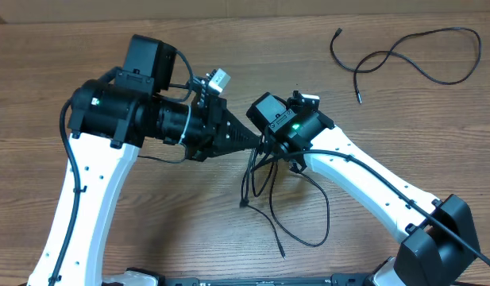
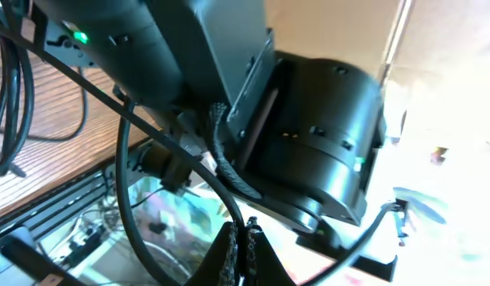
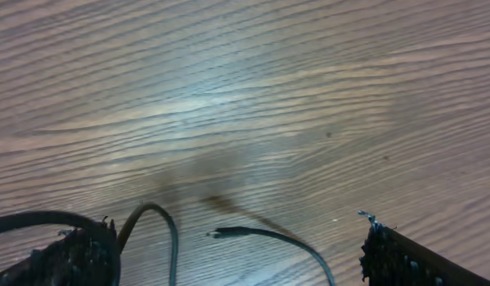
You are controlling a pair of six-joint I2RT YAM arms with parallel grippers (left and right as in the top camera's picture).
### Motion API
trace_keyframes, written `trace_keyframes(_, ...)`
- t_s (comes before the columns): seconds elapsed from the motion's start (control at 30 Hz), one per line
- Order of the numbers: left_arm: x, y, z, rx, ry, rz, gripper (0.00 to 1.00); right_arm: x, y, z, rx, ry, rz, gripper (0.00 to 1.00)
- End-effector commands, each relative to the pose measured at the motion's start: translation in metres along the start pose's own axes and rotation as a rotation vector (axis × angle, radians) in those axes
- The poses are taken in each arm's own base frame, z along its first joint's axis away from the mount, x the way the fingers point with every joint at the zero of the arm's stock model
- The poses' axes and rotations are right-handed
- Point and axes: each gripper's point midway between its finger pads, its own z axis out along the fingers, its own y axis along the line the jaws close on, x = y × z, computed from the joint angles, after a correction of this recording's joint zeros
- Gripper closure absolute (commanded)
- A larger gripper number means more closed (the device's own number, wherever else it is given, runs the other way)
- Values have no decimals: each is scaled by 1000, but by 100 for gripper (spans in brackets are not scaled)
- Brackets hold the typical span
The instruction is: Untangle cables
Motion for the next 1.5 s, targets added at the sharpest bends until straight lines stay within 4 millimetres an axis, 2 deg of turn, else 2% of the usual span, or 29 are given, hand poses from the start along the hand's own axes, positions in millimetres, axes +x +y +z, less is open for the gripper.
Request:
trace_keyframes(0.0,5,-27,-15,143,25,54,96,-8,-16,4,62,-24,16,0)
trace_keyframes(0.1,-4,-24,-27,145,-26,57,96,-12,-29,8,95,-14,36,0)
trace_keyframes(0.23,-26,1,-45,42,-156,33,96,-20,-53,16,144,11,88,0)
trace_keyframes(0.33,-44,42,-62,-149,-280,-50,96,-26,-75,23,180,40,143,0)
trace_keyframes(0.47,-54,105,-95,-476,-443,-222,96,-25,-85,32,142,121,195,0)
trace_keyframes(0.53,-53,127,-111,-615,-507,-296,96,-24,-82,36,96,160,188,0)
trace_keyframes(0.6,-52,142,-125,-720,-552,-322,96,-23,-77,38,44,191,183,0)
trace_keyframes(0.7,-51,156,-143,-841,-606,-342,96,-22,-66,39,-41,231,170,0)
trace_keyframes(0.9,-33,185,-191,-1124,-770,-515,96,-17,-26,30,-274,295,73,0)
trace_keyframes(1.0,-24,193,-211,-1241,-832,-568,96,-18,-24,30,-286,295,80,0)
trace_keyframes(1.1,-22,198,-216,-1281,-836,-577,96,-19,-24,30,-285,291,82,0)
trace_keyframes(1.27,-20,206,-204,-1245,-815,-628,96,-18,-24,30,-285,293,84,0)
trace_keyframes(1.37,-25,206,-185,-1156,-752,-617,96,-18,-21,29,-299,300,84,0)
trace_keyframes(1.47,-37,202,-157,-1035,-634,-509,96,-17,-16,27,-334,302,53,0)
